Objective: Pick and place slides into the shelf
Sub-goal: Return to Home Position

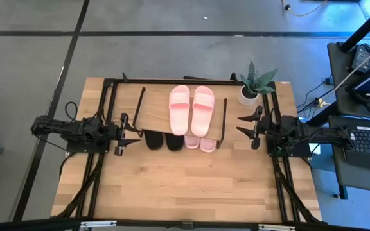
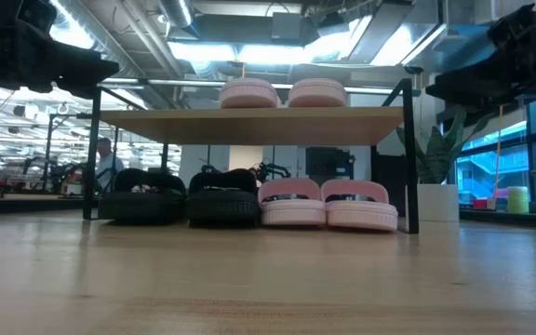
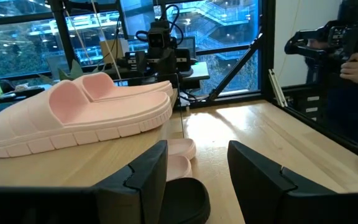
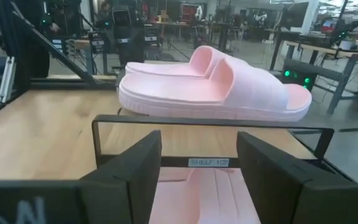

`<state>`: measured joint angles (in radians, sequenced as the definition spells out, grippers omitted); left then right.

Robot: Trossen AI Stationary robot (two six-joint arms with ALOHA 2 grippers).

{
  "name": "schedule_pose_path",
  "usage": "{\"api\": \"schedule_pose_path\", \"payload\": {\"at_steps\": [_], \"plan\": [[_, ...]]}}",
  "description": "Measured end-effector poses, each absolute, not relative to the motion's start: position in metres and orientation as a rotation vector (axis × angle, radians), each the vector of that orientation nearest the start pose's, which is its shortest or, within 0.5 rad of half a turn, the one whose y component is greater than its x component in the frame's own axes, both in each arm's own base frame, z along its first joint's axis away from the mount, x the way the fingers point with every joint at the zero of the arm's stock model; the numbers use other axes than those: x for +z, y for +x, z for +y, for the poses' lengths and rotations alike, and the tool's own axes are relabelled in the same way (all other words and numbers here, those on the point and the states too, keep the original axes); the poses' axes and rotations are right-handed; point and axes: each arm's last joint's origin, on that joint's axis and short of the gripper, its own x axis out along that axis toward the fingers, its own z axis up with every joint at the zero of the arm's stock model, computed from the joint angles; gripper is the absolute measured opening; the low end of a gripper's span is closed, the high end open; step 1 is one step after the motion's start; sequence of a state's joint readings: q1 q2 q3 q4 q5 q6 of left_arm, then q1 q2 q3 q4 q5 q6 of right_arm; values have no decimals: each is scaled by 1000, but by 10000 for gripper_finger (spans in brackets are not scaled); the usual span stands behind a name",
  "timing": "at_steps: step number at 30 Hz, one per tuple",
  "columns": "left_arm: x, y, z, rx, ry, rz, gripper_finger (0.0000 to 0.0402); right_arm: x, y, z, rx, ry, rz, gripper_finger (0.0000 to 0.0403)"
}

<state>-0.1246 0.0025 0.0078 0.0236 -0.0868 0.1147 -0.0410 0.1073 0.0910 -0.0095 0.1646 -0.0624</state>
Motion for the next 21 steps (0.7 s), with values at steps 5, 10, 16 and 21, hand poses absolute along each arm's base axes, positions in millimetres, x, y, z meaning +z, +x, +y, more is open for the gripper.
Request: {"api": "schedule_pose_path", "payload": {"at_steps": [5,10,16,21], "plan": [[168,97,-10,-36,111,-31,161,174,99,-9,-205,-80,-29,210],[168,97,-10,-36,111,-30,161,178,96,-6,-107,-132,-113,210],[168,97,-10,-36,111,-30,161,182,95,-6,-114,-165,-157,210],[168,97,-10,-36,111,-30,161,181,96,-6,-116,-211,-138,210]]}}
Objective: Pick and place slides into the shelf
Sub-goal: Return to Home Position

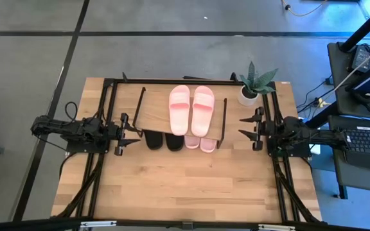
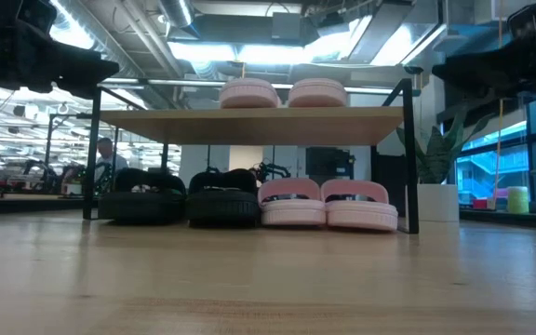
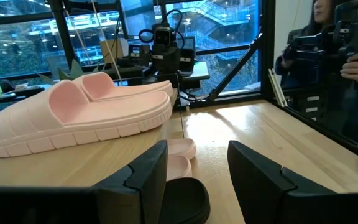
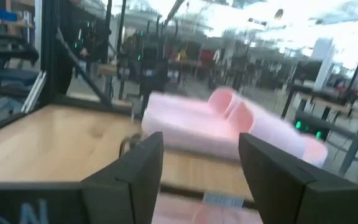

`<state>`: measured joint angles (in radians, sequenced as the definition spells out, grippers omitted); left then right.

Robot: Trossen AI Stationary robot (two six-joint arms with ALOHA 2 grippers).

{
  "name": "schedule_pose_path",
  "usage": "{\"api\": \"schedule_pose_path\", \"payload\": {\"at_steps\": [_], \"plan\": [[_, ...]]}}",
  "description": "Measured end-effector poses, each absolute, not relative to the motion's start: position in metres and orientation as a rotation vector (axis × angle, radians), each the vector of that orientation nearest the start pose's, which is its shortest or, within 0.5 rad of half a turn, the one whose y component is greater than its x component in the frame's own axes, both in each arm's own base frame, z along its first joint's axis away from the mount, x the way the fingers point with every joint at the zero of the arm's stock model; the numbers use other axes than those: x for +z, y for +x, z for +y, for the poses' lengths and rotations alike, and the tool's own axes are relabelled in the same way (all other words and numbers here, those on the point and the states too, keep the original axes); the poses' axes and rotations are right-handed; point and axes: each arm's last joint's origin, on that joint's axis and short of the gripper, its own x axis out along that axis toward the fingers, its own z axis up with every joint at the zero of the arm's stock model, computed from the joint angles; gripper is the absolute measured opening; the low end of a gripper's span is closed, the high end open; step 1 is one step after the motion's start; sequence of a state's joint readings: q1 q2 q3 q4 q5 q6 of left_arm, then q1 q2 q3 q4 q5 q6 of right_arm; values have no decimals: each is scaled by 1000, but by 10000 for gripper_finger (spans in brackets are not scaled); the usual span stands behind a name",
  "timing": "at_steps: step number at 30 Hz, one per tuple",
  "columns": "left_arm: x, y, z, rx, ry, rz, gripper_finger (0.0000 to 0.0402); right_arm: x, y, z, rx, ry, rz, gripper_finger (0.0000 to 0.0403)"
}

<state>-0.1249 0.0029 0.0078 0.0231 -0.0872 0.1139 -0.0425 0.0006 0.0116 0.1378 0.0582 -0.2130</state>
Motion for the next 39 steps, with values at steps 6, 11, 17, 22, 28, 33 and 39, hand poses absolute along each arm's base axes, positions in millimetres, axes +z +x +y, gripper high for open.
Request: {"api": "schedule_pose_path", "payload": {"at_steps": [6,11,17,22,28,33,39], "plan": [[168,97,-10,-36,110,-30,161,169,97,-6,-100,-192,-20,210],[168,97,-10,-36,110,-31,161,169,97,-5,-61,-133,-21,210],[168,97,-10,-36,110,-30,161,169,97,-5,-59,-55,-21,210],[168,97,-10,-36,110,-30,161,169,97,-5,-58,-57,-21,210],[168,97,-10,-36,110,-30,161,169,97,-5,-58,-57,-21,210],[168,97,-10,-36,110,-30,161,168,97,-5,-58,-57,-20,210],[168,97,-10,-36,110,-30,161,169,97,-5,-58,-57,-21,210]]}}
